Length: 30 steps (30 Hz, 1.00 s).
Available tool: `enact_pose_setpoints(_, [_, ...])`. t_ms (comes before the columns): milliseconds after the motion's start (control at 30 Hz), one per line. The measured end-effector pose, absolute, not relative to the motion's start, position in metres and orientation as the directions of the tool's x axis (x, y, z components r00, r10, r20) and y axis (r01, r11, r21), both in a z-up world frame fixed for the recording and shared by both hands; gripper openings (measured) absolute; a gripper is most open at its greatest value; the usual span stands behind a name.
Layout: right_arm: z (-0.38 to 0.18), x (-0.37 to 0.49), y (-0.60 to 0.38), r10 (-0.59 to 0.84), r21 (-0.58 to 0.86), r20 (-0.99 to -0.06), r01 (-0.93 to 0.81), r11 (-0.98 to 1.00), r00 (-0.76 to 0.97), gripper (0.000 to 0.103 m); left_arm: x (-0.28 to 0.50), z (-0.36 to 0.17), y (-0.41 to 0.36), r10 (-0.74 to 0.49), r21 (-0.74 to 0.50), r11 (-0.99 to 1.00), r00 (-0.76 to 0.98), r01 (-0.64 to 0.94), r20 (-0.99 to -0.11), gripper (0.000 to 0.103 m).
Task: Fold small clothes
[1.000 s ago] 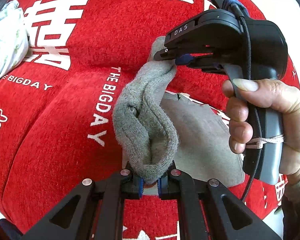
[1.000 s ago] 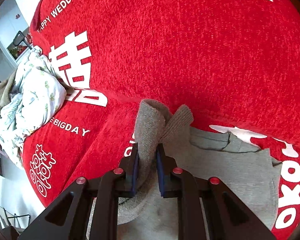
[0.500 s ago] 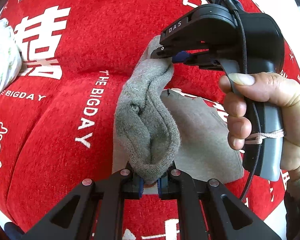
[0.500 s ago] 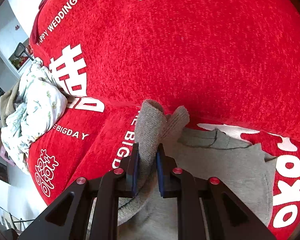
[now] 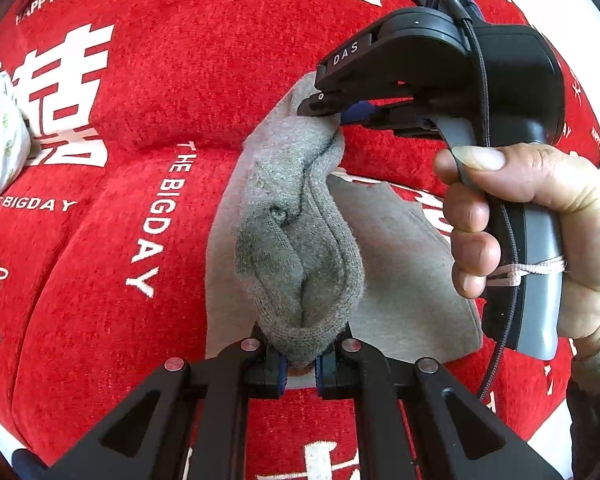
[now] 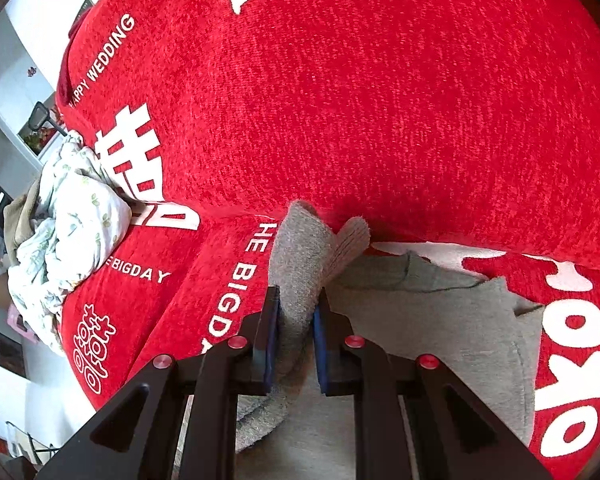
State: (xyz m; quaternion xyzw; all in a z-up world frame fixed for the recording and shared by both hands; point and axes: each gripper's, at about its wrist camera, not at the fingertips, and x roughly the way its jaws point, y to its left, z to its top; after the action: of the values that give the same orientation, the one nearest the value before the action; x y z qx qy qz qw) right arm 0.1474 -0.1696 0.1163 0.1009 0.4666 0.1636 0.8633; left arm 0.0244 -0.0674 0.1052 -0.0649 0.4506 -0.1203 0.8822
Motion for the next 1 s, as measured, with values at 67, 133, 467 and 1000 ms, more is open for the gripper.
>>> enact_pose_setpoints(67, [0.115,0.147,-0.176,0.384,0.34,-0.769,-0.181,0.923,0.512,0.017,0.024,0.105,-0.072,-0.267,-0.213,0.964,0.563,0.162,-0.782,0.01])
enact_pose_setpoints(133, [0.113,0.146,-0.182,0.389,0.351,-0.765,-0.174,0.92,0.514,0.017,0.024,0.104,-0.076,-0.268,-0.209,0.963,0.561,0.168,-0.783,0.01])
enact_pose_setpoints(467, [0.117,0.142,-0.203,0.381,0.348,-0.761,-0.165,0.923,0.526,0.017,0.027,0.102,-0.105,-0.27,-0.19,0.961,0.545,0.199,-0.794,0.01])
enact_pose_setpoints(1000, [0.114,0.13,-0.247,0.455,0.447,-0.712,-0.154,0.881,0.535,0.016,0.023,0.1,-0.146,-0.217,-0.105,0.967,0.534,0.232,-0.818,0.01])
